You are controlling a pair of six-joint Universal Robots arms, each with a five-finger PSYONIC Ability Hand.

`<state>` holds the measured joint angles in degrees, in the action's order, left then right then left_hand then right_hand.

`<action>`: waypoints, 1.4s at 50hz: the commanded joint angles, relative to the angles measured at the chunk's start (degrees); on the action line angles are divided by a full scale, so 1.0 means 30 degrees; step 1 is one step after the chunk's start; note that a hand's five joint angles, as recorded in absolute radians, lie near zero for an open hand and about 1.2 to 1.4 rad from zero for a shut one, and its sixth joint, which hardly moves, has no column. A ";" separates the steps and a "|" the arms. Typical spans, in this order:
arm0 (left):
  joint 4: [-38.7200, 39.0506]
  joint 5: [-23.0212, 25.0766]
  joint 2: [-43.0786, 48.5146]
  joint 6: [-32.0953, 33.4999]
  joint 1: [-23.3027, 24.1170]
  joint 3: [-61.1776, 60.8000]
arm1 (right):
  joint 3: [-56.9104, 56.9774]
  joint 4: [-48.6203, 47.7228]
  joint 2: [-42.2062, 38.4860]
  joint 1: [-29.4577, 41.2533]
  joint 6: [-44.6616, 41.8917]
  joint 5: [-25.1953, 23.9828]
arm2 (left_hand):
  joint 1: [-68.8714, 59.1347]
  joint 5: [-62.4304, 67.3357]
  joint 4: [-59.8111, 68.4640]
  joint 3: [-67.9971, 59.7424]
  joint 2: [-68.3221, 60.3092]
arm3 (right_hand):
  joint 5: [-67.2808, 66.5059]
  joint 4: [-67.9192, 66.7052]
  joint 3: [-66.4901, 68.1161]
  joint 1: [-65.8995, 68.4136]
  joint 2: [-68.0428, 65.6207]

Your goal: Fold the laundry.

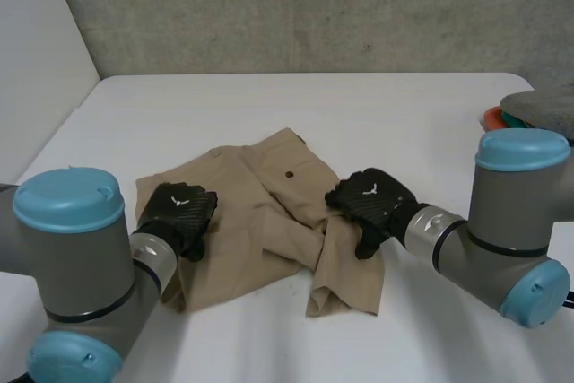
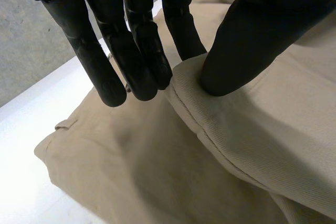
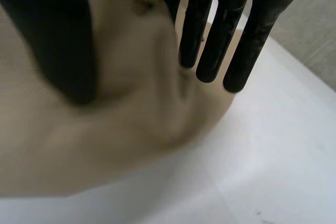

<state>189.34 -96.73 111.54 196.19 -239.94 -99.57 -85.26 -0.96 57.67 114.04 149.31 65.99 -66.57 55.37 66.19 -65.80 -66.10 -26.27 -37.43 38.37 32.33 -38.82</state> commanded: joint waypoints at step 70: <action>0.5736 -0.0835 -0.1816 0.0288 -0.1172 0.5710 | 0.2138 0.5979 0.2926 -0.0191 0.2496 0.0239 | -0.4475 0.4876 0.4602 -0.4735 -0.4634 | 0.8756 0.9144 -0.9457 -0.7444 0.9608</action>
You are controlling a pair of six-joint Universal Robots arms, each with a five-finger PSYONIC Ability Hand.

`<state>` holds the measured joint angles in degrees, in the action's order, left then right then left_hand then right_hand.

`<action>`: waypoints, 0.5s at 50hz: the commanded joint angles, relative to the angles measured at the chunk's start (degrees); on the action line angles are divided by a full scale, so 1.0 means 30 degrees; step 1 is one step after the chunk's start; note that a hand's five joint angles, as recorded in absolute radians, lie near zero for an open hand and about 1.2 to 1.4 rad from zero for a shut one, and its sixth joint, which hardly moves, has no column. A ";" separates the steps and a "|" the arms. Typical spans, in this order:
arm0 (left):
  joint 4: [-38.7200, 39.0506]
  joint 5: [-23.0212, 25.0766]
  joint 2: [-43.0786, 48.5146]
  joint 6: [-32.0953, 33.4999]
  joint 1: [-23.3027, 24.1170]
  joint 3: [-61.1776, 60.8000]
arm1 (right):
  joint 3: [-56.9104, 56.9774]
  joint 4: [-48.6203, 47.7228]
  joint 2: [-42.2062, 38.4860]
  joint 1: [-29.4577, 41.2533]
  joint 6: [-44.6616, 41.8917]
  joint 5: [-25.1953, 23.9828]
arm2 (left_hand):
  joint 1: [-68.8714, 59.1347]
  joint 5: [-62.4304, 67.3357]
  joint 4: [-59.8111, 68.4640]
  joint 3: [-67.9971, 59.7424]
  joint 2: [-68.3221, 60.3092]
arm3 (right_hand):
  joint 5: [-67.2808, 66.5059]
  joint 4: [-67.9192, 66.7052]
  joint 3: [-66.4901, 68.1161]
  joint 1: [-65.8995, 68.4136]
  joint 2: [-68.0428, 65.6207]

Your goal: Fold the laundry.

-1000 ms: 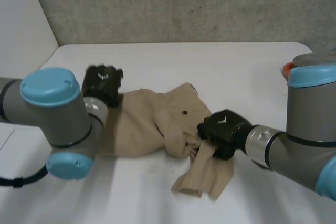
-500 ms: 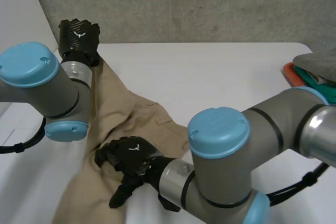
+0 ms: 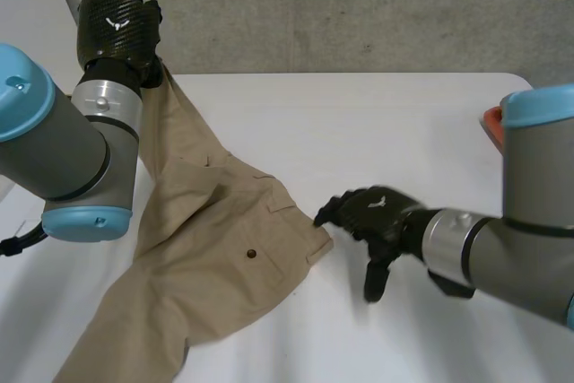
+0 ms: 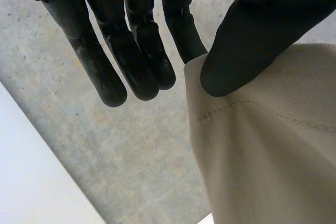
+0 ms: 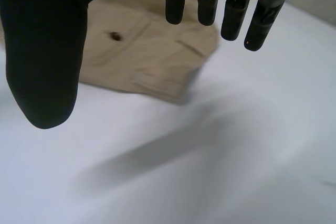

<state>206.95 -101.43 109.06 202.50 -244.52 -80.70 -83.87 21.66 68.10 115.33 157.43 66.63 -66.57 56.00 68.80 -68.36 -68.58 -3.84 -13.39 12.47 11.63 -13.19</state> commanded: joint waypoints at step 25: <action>-0.0371 0.1349 -0.2194 -0.2168 0.2025 -0.0670 | 1.0227 -0.8830 -1.1417 0.5118 0.3009 0.1222 | -0.4475 0.4668 0.3732 -0.3882 -0.3807 | -0.8336 -0.8487 0.8791 0.9072 -0.8553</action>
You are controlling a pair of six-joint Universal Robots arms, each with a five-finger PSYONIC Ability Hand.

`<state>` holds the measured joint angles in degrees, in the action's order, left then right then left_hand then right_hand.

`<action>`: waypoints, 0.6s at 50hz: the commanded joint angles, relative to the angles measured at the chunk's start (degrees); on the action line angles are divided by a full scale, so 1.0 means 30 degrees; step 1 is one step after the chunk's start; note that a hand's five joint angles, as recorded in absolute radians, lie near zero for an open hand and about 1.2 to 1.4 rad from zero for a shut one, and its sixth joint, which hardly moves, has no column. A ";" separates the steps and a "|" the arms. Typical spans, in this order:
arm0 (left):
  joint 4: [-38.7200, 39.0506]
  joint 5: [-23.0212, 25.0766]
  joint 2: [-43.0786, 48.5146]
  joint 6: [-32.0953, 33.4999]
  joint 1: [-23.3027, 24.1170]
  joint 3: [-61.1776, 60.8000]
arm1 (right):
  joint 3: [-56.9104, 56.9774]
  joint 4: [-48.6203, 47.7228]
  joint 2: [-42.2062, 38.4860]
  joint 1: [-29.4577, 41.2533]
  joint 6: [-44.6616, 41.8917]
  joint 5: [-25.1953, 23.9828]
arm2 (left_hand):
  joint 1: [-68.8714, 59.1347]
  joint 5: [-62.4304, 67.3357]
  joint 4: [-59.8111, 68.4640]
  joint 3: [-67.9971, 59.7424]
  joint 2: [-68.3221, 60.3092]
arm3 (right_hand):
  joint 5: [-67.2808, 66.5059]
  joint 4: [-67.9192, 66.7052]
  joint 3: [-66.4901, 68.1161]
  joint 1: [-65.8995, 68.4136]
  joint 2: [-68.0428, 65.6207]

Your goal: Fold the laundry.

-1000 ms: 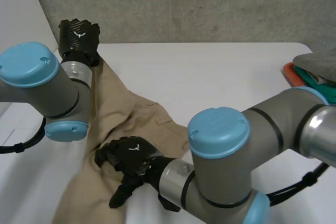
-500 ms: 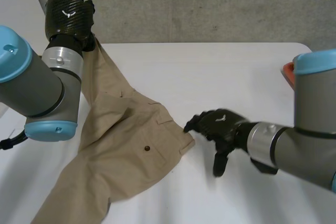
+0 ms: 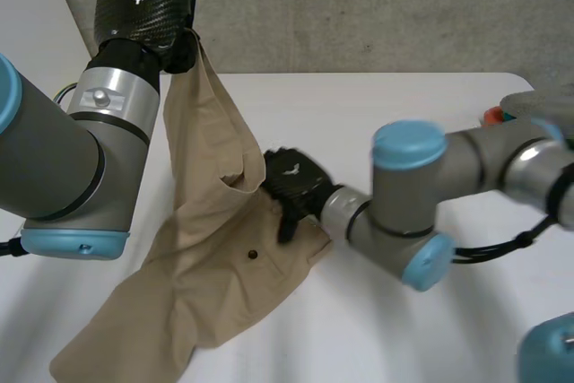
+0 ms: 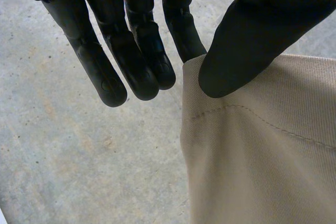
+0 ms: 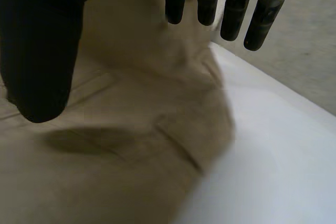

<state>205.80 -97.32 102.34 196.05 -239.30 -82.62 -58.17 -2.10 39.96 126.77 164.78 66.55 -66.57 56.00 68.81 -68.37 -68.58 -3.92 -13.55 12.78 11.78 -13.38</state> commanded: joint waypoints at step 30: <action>0.0014 0.0475 0.1977 -0.1834 0.0078 0.0059 | -0.9582 0.7642 1.1290 -0.2033 -0.7495 0.4271 | -0.4475 0.4668 0.3730 -0.3875 -0.3805 | -2.2027 -2.2151 2.2408 2.2740 -2.2208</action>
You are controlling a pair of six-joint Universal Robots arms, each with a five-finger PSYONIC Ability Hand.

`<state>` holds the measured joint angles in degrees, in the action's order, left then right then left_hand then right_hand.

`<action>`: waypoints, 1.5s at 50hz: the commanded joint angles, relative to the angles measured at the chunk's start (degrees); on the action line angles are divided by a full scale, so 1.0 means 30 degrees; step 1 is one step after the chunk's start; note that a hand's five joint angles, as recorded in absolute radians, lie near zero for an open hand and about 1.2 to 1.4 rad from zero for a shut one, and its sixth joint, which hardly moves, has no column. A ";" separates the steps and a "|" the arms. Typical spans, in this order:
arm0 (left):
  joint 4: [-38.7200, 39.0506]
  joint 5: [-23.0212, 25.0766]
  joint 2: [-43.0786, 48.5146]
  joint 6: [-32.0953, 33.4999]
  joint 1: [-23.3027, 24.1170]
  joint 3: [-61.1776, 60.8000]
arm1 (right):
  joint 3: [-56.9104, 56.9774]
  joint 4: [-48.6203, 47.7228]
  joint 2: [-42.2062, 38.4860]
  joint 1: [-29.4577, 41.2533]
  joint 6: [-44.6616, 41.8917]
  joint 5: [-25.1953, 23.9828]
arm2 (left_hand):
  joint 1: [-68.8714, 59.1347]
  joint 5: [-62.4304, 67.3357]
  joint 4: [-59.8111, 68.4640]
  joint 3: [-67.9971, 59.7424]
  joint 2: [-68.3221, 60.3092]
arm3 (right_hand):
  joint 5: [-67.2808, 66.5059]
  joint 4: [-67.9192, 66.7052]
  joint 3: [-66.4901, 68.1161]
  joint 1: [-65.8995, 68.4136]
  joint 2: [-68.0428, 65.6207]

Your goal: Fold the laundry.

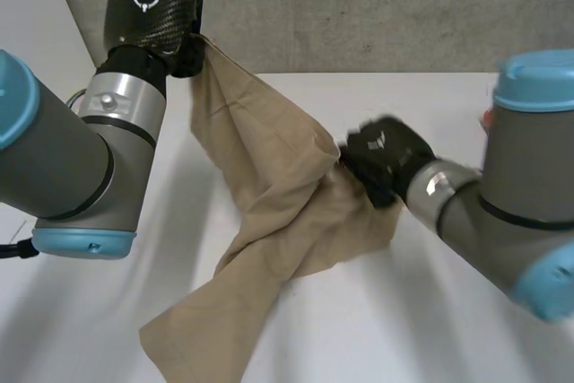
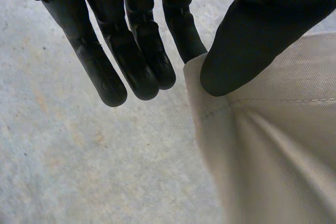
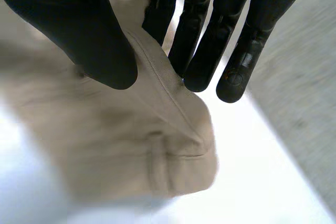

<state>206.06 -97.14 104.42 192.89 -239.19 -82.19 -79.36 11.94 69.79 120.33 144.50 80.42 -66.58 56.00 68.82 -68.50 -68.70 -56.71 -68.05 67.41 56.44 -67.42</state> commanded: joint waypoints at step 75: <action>-1.2847 0.0095 0.7087 0.1210 -0.1950 0.7093 | 1.2653 -0.0876 -1.2951 -0.0881 0.1287 -0.4689 | 0.0803 -0.0608 -0.1549 0.1442 0.1509 | 0.5727 0.6172 -0.5960 -0.2302 0.5963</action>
<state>166.97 -96.82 125.89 194.22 -244.89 -59.38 -43.83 9.37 33.22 117.67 148.32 65.74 -43.65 31.24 41.39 -41.25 -41.34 -15.73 -27.00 27.05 23.39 -26.64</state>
